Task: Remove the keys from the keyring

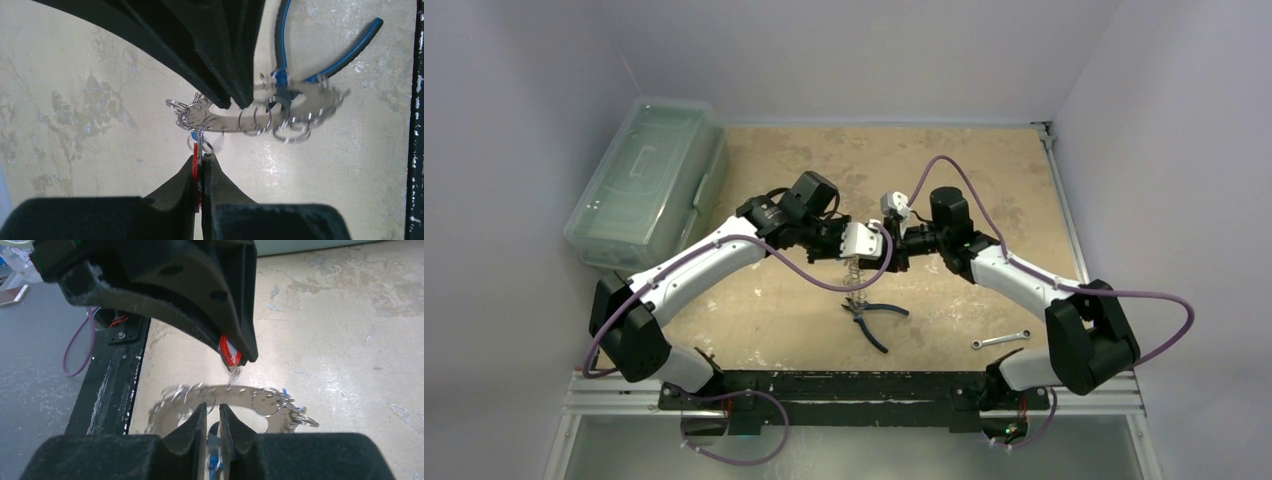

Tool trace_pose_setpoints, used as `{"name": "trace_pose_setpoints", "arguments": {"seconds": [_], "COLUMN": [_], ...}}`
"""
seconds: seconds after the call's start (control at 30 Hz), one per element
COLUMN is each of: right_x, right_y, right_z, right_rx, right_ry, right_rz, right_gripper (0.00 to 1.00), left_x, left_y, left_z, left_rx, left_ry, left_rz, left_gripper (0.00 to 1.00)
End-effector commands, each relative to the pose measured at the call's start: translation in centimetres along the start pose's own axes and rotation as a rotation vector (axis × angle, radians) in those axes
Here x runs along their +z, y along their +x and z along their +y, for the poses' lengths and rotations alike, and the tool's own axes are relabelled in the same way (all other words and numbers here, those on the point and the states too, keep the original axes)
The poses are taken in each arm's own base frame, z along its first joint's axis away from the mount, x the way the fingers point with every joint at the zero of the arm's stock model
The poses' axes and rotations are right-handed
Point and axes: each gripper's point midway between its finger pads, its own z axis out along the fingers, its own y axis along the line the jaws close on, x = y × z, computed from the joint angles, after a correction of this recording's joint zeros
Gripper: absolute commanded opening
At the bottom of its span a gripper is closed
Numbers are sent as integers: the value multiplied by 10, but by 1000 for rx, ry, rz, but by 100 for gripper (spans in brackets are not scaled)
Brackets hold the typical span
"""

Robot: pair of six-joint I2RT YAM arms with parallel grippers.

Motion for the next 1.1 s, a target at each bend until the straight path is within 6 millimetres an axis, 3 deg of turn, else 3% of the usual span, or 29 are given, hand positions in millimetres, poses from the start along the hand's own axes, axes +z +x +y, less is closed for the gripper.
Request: {"name": "trace_pose_setpoints", "arguments": {"seconds": [0.0, 0.3, 0.6, 1.07], "right_x": [-4, -5, -6, 5], "right_y": [-15, -30, -41, -28], "right_z": [8, 10, -2, -8], "right_rx": [-65, -64, -99, -50], "right_ry": [-22, -22, 30, 35], "right_rz": [-13, -36, -35, -12], "right_gripper": [19, 31, 33, 34], "left_x": [-14, -7, -8, -8], "left_y": [-24, -27, -31, -33], "left_z": [15, 2, -5, -8], "left_rx": [28, 40, 52, 44], "left_ry": [-38, 31, 63, 69], "left_rz": [-60, -87, -107, -124], "left_gripper": [0, 0, 0, 0]}}
